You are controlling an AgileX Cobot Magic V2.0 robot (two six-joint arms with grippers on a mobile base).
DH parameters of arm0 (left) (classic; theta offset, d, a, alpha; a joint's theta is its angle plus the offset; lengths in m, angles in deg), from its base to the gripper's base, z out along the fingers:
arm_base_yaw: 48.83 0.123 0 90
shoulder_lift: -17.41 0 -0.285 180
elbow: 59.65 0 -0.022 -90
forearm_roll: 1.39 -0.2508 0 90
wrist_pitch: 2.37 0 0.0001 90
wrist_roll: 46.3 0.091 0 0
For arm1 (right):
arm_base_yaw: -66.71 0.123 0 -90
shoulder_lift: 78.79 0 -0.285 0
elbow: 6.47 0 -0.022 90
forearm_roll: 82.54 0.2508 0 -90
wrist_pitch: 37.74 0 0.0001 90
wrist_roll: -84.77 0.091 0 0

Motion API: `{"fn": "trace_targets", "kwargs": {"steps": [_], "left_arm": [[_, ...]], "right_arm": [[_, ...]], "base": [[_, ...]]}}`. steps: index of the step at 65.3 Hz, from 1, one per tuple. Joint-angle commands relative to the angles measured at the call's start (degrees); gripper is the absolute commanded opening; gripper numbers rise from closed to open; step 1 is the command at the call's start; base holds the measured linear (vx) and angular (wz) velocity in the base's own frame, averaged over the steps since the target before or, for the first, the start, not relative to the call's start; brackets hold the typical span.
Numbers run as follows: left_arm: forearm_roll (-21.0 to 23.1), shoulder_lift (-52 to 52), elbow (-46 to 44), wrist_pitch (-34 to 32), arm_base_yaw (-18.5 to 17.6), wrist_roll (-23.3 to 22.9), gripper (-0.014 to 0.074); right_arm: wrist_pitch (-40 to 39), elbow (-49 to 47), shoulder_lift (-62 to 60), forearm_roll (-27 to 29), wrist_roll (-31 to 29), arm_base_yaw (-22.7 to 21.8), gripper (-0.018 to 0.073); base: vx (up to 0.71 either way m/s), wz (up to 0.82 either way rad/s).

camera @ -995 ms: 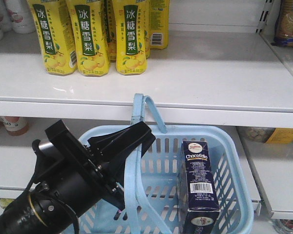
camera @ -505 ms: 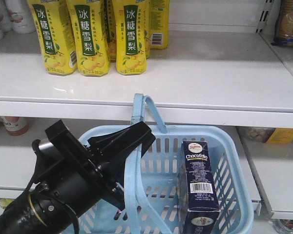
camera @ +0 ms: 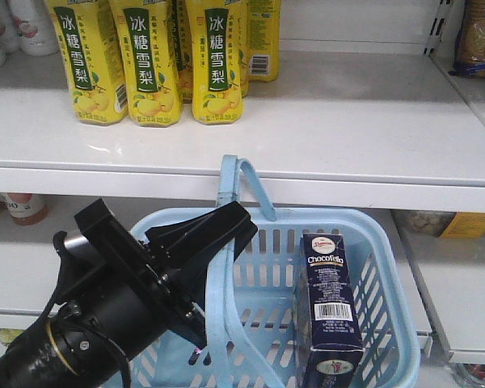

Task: Left arm holds basket, right arm returns cookies

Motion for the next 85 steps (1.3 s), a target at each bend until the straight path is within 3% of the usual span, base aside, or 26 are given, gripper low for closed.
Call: {"fn": "trace_targets", "kwargs": {"steps": [1,20,44,54,62,74,85], "left_arm": [[2.11,1.78,-1.64,-8.17,0.10,0.44,-0.0003],[2.11,1.78,-1.64,-8.17,0.10,0.44,-0.0003],[2.11,1.78,-1.64,-8.17,0.10,0.44,-0.0003],[2.11,1.78,-1.64,-8.17,0.10,0.44,-0.0003],[2.11,1.78,-1.64,-8.17,0.10,0.44,-0.0003],[2.11,1.78,-1.64,-8.17,0.10,0.44,-0.0003],[2.11,1.78,-1.64,-8.17,0.10,0.44,-0.0003]], "right_arm": [[-8.28,0.88,-0.70,1.23,-0.30,0.02,-0.0006],[-10.07,-6.08,-0.70,1.23,-0.51,0.02,-0.0006],[-9.47,-24.59,9.96,1.12,-0.57,0.02,-0.0006],[-4.32,-34.07,17.33,0.58,-0.68,0.02,-0.0001],[5.81,-43.15,22.83,0.58,-0.74,0.02,0.0018],[17.54,-52.38,28.92,0.63,-0.74,0.06,0.0122],[21.71,-54.54,31.25,0.83,-0.69,0.13,0.0302]], "base": [[0.00,0.00],[0.00,0.00],[0.00,0.00],[0.00,0.00],[0.00,0.00],[0.00,0.00],[0.00,0.00]]}}
